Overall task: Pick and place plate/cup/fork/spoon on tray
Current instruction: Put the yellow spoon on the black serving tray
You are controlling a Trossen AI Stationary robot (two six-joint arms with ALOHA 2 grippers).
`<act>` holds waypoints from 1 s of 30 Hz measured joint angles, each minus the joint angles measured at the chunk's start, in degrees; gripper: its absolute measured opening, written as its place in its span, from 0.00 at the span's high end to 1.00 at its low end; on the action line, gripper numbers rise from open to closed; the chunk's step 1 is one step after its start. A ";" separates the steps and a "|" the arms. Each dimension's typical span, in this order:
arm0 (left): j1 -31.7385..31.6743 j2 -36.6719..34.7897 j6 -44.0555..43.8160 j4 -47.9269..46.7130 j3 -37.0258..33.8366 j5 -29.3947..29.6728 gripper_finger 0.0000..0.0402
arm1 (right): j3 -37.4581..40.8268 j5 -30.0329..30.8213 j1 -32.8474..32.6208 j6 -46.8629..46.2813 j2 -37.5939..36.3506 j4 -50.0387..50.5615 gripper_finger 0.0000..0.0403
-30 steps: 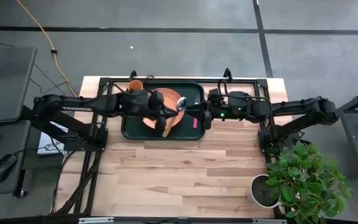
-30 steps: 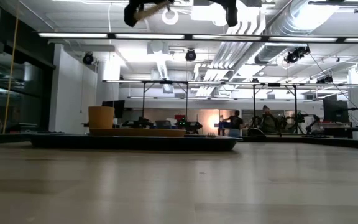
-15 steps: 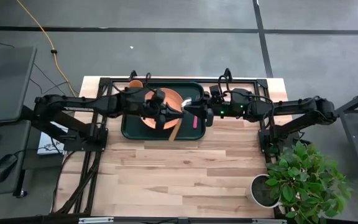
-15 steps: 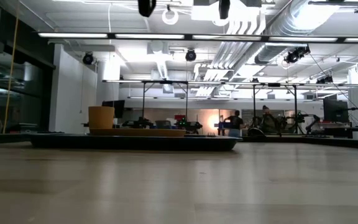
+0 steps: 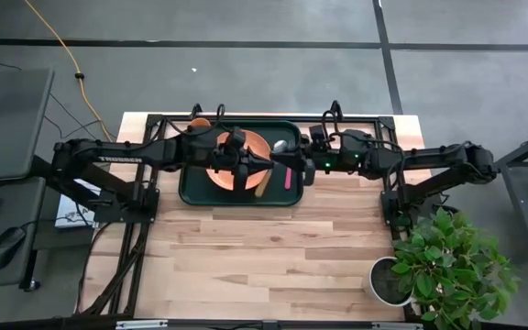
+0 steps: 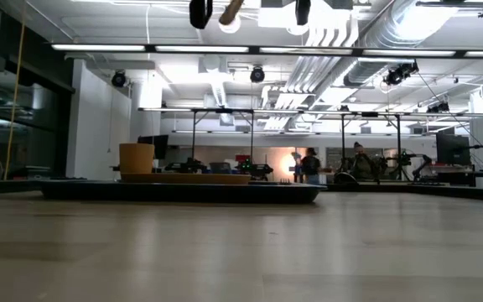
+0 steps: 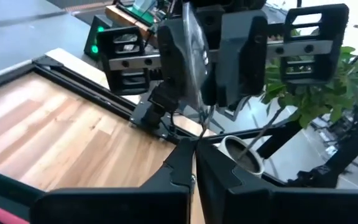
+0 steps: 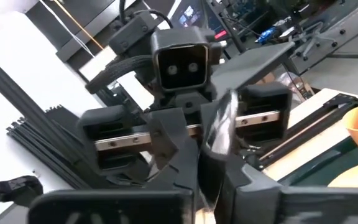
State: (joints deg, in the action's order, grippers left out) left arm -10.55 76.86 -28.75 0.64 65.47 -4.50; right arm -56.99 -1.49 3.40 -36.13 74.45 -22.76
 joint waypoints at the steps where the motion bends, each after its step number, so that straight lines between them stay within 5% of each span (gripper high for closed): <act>1: 0.00 0.00 1.12 0.03 0.00 0.05 0.99 | 0.00 -0.08 0.03 0.21 -0.27 0.29 0.98; 9: -3.28 -3.75 14.08 -3.20 -0.04 1.96 0.81 | 0.07 2.02 2.06 3.06 -9.67 17.17 0.99; 16: -2.21 -7.43 33.64 -6.03 0.00 12.84 0.56 | -8.08 23.95 1.57 -0.39 -10.89 40.35 0.99; 24: 4.13 -1.83 46.86 -6.53 0.07 39.78 0.37 | -19.54 36.38 1.46 -2.84 1.28 35.74 1.00; 30: 4.27 0.70 45.43 -5.63 0.02 42.76 0.27 | -26.58 38.53 1.46 -2.46 8.38 30.96 1.00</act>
State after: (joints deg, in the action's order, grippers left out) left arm -6.28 77.56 16.68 -4.98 65.49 38.26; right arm -83.57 37.04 4.86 -38.58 82.83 8.20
